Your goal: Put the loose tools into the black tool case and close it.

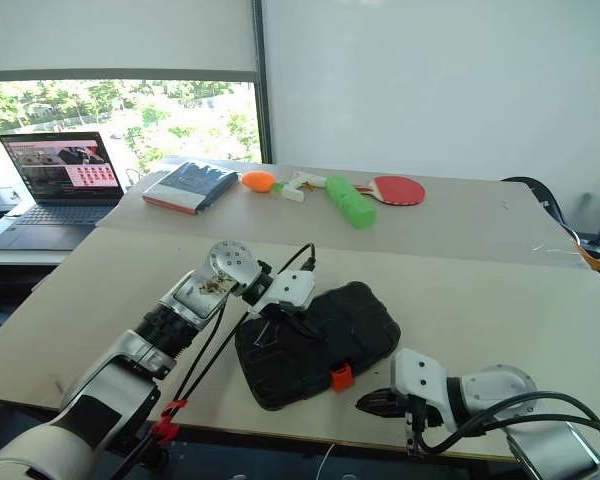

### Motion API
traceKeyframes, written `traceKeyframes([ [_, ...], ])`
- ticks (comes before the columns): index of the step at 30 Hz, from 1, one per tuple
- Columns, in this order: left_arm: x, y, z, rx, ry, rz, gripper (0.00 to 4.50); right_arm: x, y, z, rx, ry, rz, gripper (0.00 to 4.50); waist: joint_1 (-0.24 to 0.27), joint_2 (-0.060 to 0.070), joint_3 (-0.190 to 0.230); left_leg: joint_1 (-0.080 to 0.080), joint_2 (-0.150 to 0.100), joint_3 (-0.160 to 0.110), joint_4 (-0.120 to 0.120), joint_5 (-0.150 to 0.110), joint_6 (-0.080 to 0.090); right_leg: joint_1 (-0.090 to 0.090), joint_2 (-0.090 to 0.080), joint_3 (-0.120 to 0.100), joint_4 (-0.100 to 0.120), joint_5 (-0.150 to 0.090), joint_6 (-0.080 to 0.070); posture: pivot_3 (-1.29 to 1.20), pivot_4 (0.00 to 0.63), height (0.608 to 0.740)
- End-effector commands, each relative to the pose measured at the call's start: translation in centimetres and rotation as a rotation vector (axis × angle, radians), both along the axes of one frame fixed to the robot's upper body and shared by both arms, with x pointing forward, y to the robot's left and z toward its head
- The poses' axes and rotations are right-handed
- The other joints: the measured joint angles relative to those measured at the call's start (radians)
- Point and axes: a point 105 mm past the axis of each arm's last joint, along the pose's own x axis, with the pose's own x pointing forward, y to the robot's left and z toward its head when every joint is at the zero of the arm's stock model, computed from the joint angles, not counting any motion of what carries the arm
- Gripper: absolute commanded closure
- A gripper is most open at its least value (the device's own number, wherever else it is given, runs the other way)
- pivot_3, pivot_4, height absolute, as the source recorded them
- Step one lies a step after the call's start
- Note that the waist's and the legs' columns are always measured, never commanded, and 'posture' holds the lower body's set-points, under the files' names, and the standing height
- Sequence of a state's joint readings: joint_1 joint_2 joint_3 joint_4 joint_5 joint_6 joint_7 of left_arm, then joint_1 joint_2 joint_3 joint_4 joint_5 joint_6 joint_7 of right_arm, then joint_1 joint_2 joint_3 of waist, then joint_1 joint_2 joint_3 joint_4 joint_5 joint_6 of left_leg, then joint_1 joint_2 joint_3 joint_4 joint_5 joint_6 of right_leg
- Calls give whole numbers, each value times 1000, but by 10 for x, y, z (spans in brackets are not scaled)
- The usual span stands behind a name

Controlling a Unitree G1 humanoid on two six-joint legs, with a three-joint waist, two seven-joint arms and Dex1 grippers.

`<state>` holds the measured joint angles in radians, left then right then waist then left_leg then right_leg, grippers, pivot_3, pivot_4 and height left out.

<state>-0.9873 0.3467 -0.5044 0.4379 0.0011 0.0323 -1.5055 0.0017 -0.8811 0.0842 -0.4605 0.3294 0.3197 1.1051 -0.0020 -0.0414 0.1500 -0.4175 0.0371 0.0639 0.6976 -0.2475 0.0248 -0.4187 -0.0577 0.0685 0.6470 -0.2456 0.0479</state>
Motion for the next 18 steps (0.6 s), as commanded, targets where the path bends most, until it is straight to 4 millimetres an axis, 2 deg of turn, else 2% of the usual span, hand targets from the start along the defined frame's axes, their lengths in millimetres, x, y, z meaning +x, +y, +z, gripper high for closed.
traceKeyframes([
  [1,4,11,-29,124,-31,7,4447,3,12,10,43,-22,11,4500,1,0,0,0,0,0,0,0,0,0,0,0,0,0,0,0,150,736],
  [9,5,14,-33,117,-21,19,4447,16,17,3,17,-52,-2,4500,1,0,0,13,0,0,0,0,0,13,0,0,-1,0,0,0,150,736],
  [18,5,10,-28,85,-18,37,4447,29,15,-6,-14,-90,-23,4500,0,0,0,13,0,0,0,0,0,14,0,0,-1,0,0,0,150,736],
])
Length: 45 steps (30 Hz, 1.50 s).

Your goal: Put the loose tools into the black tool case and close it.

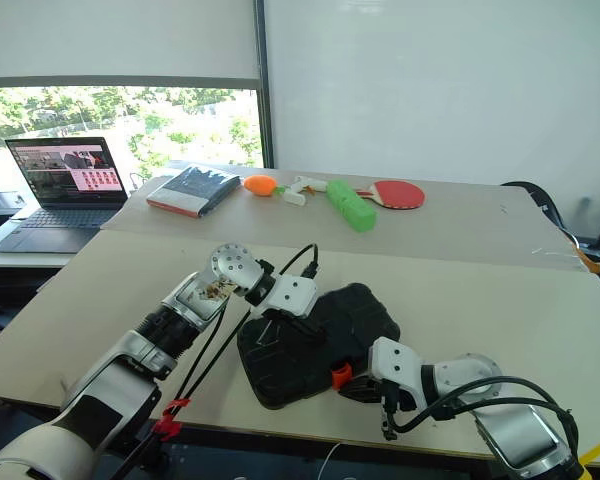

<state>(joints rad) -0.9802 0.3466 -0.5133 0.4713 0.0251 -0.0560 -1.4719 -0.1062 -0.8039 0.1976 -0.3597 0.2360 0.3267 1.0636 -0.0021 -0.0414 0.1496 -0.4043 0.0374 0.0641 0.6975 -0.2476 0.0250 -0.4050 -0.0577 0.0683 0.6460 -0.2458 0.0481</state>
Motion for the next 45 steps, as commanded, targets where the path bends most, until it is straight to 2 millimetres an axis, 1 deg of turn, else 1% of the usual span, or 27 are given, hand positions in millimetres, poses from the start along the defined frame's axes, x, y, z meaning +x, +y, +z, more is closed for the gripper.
traceKeyframes([
  [1,2,9,-22,85,40,50,4447,10,3,10,9,-93,-4,4500,-1,0,0,0,0,0,0,0,0,0,0,0,0,0,0,0,150,736],
  [3,2,8,-22,82,39,53,4447,17,4,12,26,-110,-29,4500,-3,0,0,0,0,0,0,0,0,0,0,0,0,0,0,0,150,736],
  [7,3,9,-22,81,42,57,4447,22,5,17,52,-135,-50,4500,-8,0,0,0,0,0,0,0,0,0,0,0,0,0,0,0,150,736],
  [10,3,9,-25,88,48,59,4447,19,7,19,69,-128,-38,4500,-11,0,0,0,0,0,0,0,0,0,0,0,0,0,0,0,150,736],
  [17,1,8,-29,87,70,65,4447,41,4,28,103,-246,-144,4500,-14,0,0,1,0,-1,0,0,0,0,1,0,0,0,0,0,150,736],
  [23,2,10,-30,83,71,76,4447,42,3,30,126,-236,-156,4500,-15,0,0,1,0,-1,0,0,0,0,1,1,0,0,0,0,150,736],
  [25,5,12,-28,64,82,100,4447,34,2,32,143,-194,-141,4500,-15,0,0,0,0,-1,-1,0,0,-1,1,1,0,0,0,0,150,736],
  [27,7,19,-20,23,138,148,4500,24,-3,36,155,-145,-125,3917,-15,0,0,0,-1,-2,-1,0,0,-1,1,1,0,0,0,0,150,736],
  [29,10,30,-6,-48,201,210,3964,13,-11,42,156,-107,-116,3425,-17,1,0,0,0,-3,-2,0,1,-1,1,1,0,0,0,0,150,736],
  [30,11,39,1,-79,225,246,3879,9,-18,46,157,-92,-122,3135,-21,1,0,0,0,-4,-2,0,1,-2,1,1,0,0,0,0,150,736],
  [31,13,48,7,-102,240,278,3531,6,-24,51,159,-79,-131,2788,-22,1,0,0,0,-6,-3,0,1,-2,1,1,0,0,-1,0,150,736],
  [33,15,72,18,-144,265,357,2789,3,-39,63,170,-64,-168,2040,-24,1,0,0,0,-7,-4,0,1,-3,1,1,0,0,-1,0,150,736],
  [35,14,99,29,-190,292,437,2158,3,-58,78,184,-57,-217,1449,-26,1,1,-1,1,-7,-5,0,1,-4,1,1,0,-1,-2,0,150,736],
  [36,12,114,35,-213,301,477,1787,4,-67,86,194,-56,-243,1076,-27,1,1,-2,1,-7,-5,0,1,-5,1,1,0,-1,-2,0,150,736],
  [37,9,127,41,-234,306,514,1321,4,-74,93,204,-53,-263,622,-28,1,1,-3,1,-7,-5,0,1,-6,1,1,0,-1,-2,0,150,736],
  [38,7,142,49,-264,313,563,1190,4,-81,99,212,-44,-279,520,-27,2,2,-3,1,-7,-5,0,1,-7,1,1,0,-1,-2,0,150,736],
  [39,3,155,56,-292,319,608,719,3,-87,105,218,-34,-290,41,-25,2,2,-4,1,-7,-5,0,1,-8,1,1,0,-1,-2,0,150,736],
  [41,-5,183,74,-363,341,717,52,2,-99,116,238,-20,-312,0,-20,1,2,-6,1,-7,-5,0,1,-9,0,0,0,-1,-2,0,150,736],
  [42,-12,194,81,-393,355,757,11,3,-103,121,253,-20,-324,0,-17,1,3,-7,2,-7,-5,0,1,-10,0,0,0,-1,-2,0,150,736],
  [45,-27,216,95,-457,354,847,11,10,-113,132,296,-27,-363,0,-15,2,3,-11,4,-6,-5,0,1,-14,-1,0,1,-1,-2,0,150,736],
])
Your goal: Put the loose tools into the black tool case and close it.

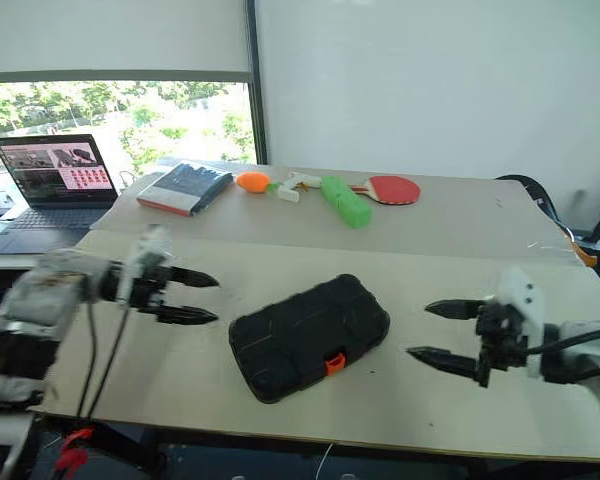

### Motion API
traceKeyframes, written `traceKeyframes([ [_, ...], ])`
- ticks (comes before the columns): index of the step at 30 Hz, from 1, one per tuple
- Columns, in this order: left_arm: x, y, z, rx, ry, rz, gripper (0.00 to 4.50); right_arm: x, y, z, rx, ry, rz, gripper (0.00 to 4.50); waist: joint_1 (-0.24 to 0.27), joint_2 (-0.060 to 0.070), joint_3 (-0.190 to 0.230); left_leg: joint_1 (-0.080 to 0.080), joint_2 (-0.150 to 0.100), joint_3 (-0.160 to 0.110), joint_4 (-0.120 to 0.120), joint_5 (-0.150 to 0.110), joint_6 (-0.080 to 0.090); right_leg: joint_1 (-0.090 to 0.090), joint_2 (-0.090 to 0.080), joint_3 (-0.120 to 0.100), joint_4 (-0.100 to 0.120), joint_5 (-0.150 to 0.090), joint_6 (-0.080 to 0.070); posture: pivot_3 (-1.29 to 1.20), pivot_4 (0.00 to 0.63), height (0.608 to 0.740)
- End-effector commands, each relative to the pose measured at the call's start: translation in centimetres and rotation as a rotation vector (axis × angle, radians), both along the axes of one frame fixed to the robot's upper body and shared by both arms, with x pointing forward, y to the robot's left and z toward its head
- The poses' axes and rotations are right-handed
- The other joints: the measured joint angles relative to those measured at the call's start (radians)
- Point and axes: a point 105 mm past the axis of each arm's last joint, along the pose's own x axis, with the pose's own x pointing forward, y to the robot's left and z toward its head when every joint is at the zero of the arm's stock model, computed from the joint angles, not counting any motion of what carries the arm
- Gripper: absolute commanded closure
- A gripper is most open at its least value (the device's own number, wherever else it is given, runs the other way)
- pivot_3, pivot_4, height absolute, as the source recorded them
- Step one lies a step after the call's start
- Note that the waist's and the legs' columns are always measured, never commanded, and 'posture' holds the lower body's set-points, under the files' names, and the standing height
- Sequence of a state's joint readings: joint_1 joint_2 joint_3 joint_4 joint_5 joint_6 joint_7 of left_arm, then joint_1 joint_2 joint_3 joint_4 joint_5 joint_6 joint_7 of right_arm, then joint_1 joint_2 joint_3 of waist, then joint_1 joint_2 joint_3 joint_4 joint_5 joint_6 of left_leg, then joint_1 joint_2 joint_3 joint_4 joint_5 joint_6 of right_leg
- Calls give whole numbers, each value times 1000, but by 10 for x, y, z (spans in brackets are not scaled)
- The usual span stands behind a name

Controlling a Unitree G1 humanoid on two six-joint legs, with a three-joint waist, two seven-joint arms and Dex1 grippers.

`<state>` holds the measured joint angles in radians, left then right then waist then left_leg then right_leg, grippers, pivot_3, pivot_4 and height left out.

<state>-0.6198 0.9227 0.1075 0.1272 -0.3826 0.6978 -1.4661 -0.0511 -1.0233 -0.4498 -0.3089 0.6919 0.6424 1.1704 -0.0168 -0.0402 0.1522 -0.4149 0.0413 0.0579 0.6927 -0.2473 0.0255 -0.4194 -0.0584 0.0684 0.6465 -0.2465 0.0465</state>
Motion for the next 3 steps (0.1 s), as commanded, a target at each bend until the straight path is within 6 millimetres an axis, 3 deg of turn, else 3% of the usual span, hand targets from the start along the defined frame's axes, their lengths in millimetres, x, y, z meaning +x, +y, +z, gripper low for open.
traceKeyframes([
  [1,-18,16,28,-75,-57,87,11,6,-11,21,57,-42,-34,0,3,0,0,0,0,1,0,0,0,0,0,0,0,0,0,0,150,736],
  [3,-21,21,30,-72,-86,128,11,10,-11,22,65,-48,-41,0,5,1,0,0,0,1,0,0,0,0,0,0,0,0,0,0,150,736],
])
